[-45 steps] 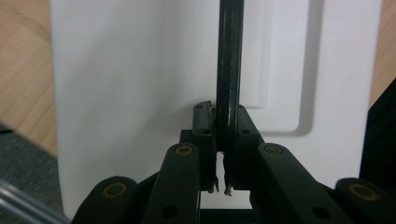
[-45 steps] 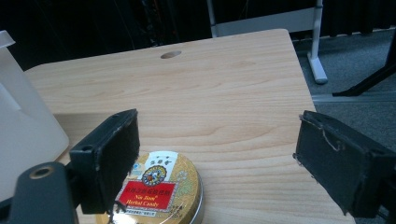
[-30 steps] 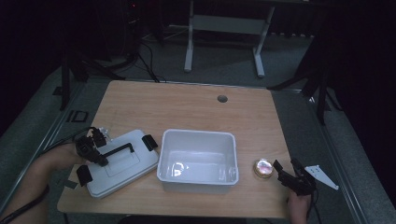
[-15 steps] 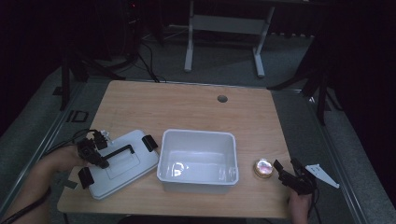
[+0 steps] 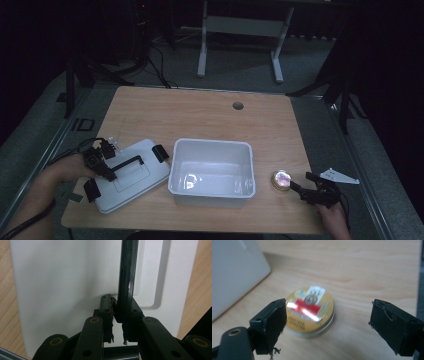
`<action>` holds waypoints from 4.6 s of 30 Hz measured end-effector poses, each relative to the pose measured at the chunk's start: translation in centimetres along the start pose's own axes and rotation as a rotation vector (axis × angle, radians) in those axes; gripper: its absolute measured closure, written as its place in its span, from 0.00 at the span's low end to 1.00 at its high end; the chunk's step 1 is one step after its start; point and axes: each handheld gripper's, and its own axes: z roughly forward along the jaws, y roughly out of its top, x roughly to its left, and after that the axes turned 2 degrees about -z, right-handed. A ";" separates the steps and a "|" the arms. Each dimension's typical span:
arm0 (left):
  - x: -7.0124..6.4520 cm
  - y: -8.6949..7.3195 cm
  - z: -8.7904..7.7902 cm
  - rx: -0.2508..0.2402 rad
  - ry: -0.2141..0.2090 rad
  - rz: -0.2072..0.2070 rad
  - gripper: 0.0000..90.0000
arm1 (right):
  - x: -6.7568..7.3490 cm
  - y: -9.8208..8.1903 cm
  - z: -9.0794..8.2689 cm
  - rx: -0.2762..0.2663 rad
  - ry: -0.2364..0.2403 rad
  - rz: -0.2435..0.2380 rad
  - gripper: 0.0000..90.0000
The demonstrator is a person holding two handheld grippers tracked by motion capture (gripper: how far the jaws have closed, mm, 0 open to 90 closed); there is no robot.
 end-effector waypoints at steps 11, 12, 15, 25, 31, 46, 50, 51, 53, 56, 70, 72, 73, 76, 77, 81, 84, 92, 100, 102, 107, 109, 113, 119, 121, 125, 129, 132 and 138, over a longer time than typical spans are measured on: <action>0.0 0.1 0.0 0.013 0.002 -0.001 0.88 | -0.4 0.7 0.0 0.223 0.124 -0.091 0.16; 0.0 0.1 0.0 0.016 0.002 0.000 0.88 | -0.4 0.7 0.0 0.239 0.126 -0.099 0.16; 0.0 0.2 0.0 0.019 0.003 0.004 0.88 | -0.4 1.0 0.2 0.314 0.118 -0.137 0.16; 0.1 0.1 0.0 0.027 0.009 -0.005 0.88 | 0.2 2.1 1.0 0.590 0.085 -0.277 0.15; 0.1 0.2 0.0 0.045 0.010 -0.006 0.88 | 0.3 3.0 1.1 0.703 0.112 -0.339 0.14; 0.1 0.1 -0.5 0.006 -0.001 -0.008 0.50 | 0.6 5.2 2.0 0.943 0.226 -0.427 0.17; 0.1 0.2 -0.7 -0.001 -0.014 -0.014 0.34 | 0.9 5.7 2.4 0.956 0.232 -0.465 0.18; 0.2 0.3 -0.8 0.001 -0.022 -0.021 0.28 | 1.0 5.9 2.5 0.960 0.233 -0.472 0.17; 0.2 0.3 -0.8 0.003 -0.018 -0.022 0.24 | 1.2 6.1 2.7 0.965 0.234 -0.483 0.17; 0.4 0.2 -0.8 0.010 -0.026 -0.031 0.16 | 1.4 6.4 3.1 0.976 0.223 -0.503 0.17; 0.5 -0.2 -0.5 0.030 -0.010 -0.030 0.14 | 1.9 7.7 4.8 0.946 0.165 -0.551 0.12; 0.6 -0.3 -0.6 0.024 -0.009 -0.033 0.14 | 2.1 8.1 5.3 0.943 0.161 -0.547 0.12; 0.6 -0.3 -0.6 0.024 -0.009 -0.033 0.14 | 2.1 8.1 5.3 0.943 0.161 -0.547 0.12; 0.6 -0.4 -0.7 0.021 -0.006 -0.033 0.14 | 2.3 8.2 5.7 0.934 0.159 -0.575 0.12; 0.6 -0.4 -0.7 0.021 -0.007 -0.033 0.14 | 2.4 8.2 5.8 0.934 0.162 -0.588 0.12; 0.6 -0.3 -0.6 0.020 -0.008 -0.033 0.14 | 3.1 8.0 6.6 0.929 0.175 -0.644 0.12; 0.6 -0.3 -0.6 0.026 -0.007 -0.028 0.14 | 3.1 8.0 7.0 0.931 0.170 -0.654 0.13; 0.6 -0.3 -0.3 0.038 -0.011 -0.032 0.15 | 2.8 8.1 8.4 0.948 0.171 -0.687 0.13; 0.6 -0.1 -0.3 0.043 -0.018 -0.026 0.14 | 3.2 8.3 9.5 0.949 0.193 -0.771 0.15; 0.6 0.0 -0.2 0.045 -0.019 -0.027 0.15 | 3.3 8.3 9.8 0.957 0.194 -0.768 0.15; 0.6 0.1 -0.1 0.044 -0.019 -0.021 0.15 | 3.5 8.0 10.3 0.959 0.209 -0.794 0.16; 0.6 0.1 -0.1 0.045 -0.019 -0.020 0.15 | 3.6 8.1 10.4 0.959 0.211 -0.783 0.17; 0.6 0.0 -0.3 0.044 -0.015 -0.023 0.15 | 4.0 8.2 10.4 0.966 0.222 -0.838 0.22; 0.6 -0.2 -0.4 0.042 -0.009 -0.027 0.15 | 4.8 8.6 9.9 0.979 0.245 -0.855 0.22; 0.6 -0.2 -0.4 0.042 -0.006 -0.024 0.15 | 5.2 8.8 9.6 0.979 0.246 -0.865 0.22; 0.5 -0.2 -0.4 0.045 -0.008 -0.022 0.15 | 5.8 9.4 8.9 0.979 0.251 -0.868 0.22; 0.5 -0.2 -0.5 0.040 -0.007 -0.021 0.15 | 7.0 10.5 7.6 0.984 0.268 -0.858 0.22; 0.4 -0.2 -0.6 0.043 -0.002 -0.018 0.15 | 7.7 10.9 7.0 0.976 0.266 -0.876 0.22; 0.4 -0.2 -0.6 0.044 -0.002 -0.017 0.15 | 9.2 12.1 5.6 0.971 0.264 -0.897 0.22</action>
